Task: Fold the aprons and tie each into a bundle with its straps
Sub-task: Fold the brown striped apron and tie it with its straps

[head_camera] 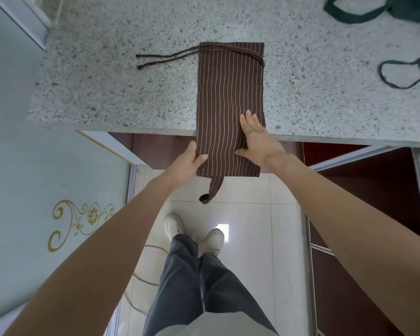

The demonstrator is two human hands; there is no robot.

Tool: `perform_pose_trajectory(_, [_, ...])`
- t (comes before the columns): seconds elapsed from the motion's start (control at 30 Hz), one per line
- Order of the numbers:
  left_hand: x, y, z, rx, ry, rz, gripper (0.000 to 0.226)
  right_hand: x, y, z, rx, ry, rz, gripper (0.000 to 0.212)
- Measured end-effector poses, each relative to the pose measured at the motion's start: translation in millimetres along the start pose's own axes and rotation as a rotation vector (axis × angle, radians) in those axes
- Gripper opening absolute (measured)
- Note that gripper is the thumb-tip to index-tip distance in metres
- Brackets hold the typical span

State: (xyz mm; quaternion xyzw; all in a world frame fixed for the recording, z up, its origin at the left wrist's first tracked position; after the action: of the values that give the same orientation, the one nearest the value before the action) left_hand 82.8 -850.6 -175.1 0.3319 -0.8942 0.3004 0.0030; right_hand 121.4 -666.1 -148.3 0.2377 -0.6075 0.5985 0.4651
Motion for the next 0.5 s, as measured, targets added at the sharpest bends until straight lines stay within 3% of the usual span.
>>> perform_pose_trajectory(0.07, [-0.2, -4.3, 2.1, 0.006, -0.117, -0.002, 0.033, 0.1, -0.5, 0.4, 0.0, 0.004, -0.004, 0.09])
perform_pose_trajectory(0.17, [-1.2, -13.8, 7.6, 0.059, -0.269, 0.044, 0.037, -0.8, -1.0, 0.2, -0.001, 0.014, -0.012, 0.09])
perform_pose_trajectory(0.37, [-2.0, -16.6, -1.2, 0.054, -0.263, 0.038, 0.047, 1.1, -1.3, 0.3, 0.001, 0.061, -0.008, 0.091])
perform_pose_trajectory(0.5, [-2.7, -4.5, -15.8, 0.047, -0.285, -0.129, 0.05, 4.2, -2.0, -3.1, 0.011, 0.126, -0.012, 0.089])
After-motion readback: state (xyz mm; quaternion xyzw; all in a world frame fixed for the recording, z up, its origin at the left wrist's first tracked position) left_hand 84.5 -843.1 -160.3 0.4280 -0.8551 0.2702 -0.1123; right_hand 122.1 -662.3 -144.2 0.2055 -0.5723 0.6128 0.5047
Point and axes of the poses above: each hand's wrist, its own y-axis towards the middle knuckle, its own x-axis out of the back of the hand, z = x × y, the point moved 3 cm from there along y, towards the middle knuckle, and after that the axes turned 4 degrees about -y, right-handed, at the moved point
